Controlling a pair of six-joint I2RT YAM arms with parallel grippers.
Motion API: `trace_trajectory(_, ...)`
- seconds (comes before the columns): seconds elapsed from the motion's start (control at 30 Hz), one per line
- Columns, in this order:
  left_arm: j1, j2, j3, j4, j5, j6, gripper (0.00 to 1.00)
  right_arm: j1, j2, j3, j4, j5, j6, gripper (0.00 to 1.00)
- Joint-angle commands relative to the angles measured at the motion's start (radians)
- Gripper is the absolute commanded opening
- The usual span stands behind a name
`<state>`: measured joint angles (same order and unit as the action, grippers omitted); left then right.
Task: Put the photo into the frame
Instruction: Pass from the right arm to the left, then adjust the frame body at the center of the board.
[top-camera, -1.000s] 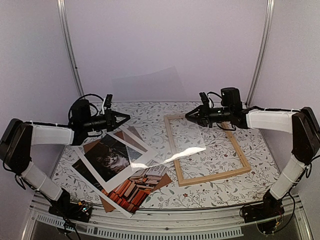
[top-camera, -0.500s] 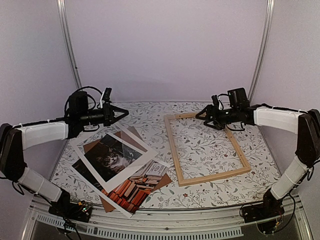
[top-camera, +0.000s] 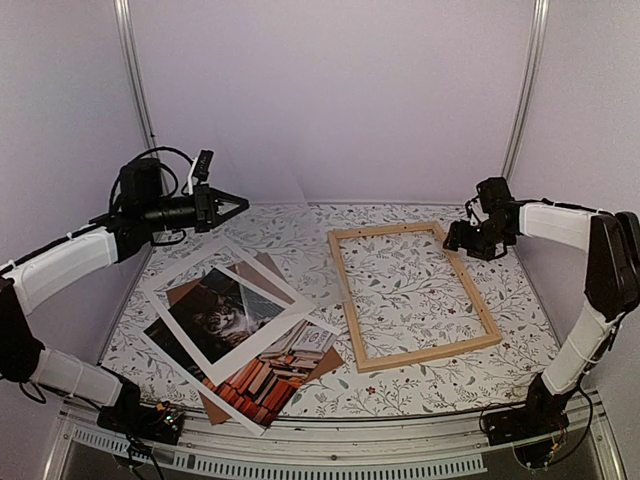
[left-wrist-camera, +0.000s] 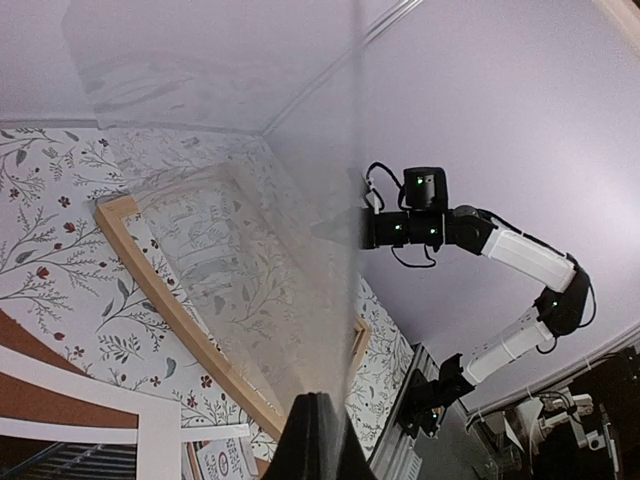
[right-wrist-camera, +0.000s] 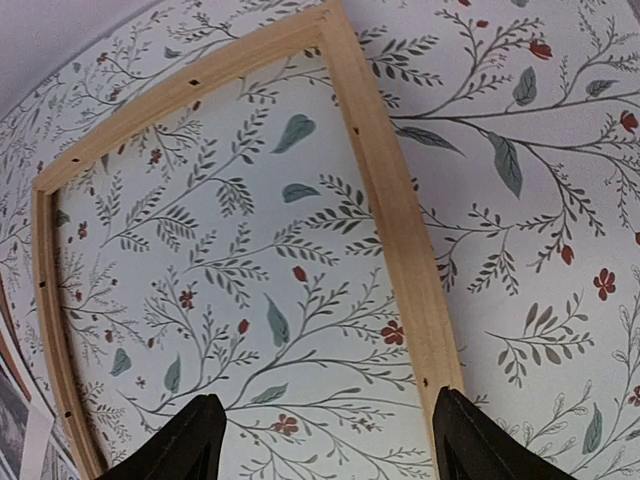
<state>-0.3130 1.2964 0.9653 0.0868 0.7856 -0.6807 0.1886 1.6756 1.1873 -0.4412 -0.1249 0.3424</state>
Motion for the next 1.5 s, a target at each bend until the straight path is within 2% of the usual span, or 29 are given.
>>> trace_trajectory(0.0, 0.005, -0.038, 0.060, -0.048, -0.012, 0.049, 0.00, -0.047, 0.074, 0.016, -0.072, 0.094, -0.090, 0.75)
trace_trajectory(0.2, 0.001, -0.050, 0.108, -0.066, -0.010, 0.063, 0.00, -0.061, 0.150, 0.003, -0.076, 0.082, -0.124, 0.67)
trace_trajectory(0.4, -0.011, -0.046, 0.144, -0.069, -0.013, 0.069, 0.00, -0.061, 0.171, -0.033, -0.064, 0.068, -0.135, 0.46)
trace_trajectory(0.47, -0.018, -0.041, 0.155, -0.068, -0.015, 0.066, 0.00, -0.060, 0.167, -0.052, -0.060, 0.066, -0.138, 0.40)
trace_trajectory(0.87, -0.067, -0.001, 0.181, -0.027, -0.028, 0.038, 0.00, -0.061, 0.038, -0.235, -0.006, 0.028, -0.093, 0.20)
trace_trajectory(1.13, -0.107, 0.030, 0.192, 0.000, -0.038, 0.026, 0.00, -0.019, -0.110, -0.381, 0.045, 0.010, -0.013, 0.17)
trace_trajectory(1.3, -0.131, 0.047, 0.196, 0.004, -0.046, 0.018, 0.00, 0.046, -0.146, -0.418, 0.068, 0.011, 0.034, 0.16)
trace_trajectory(1.47, -0.170, 0.063, 0.202, 0.021, -0.057, -0.012, 0.00, 0.091, -0.126, -0.422, 0.095, -0.021, 0.068, 0.21)
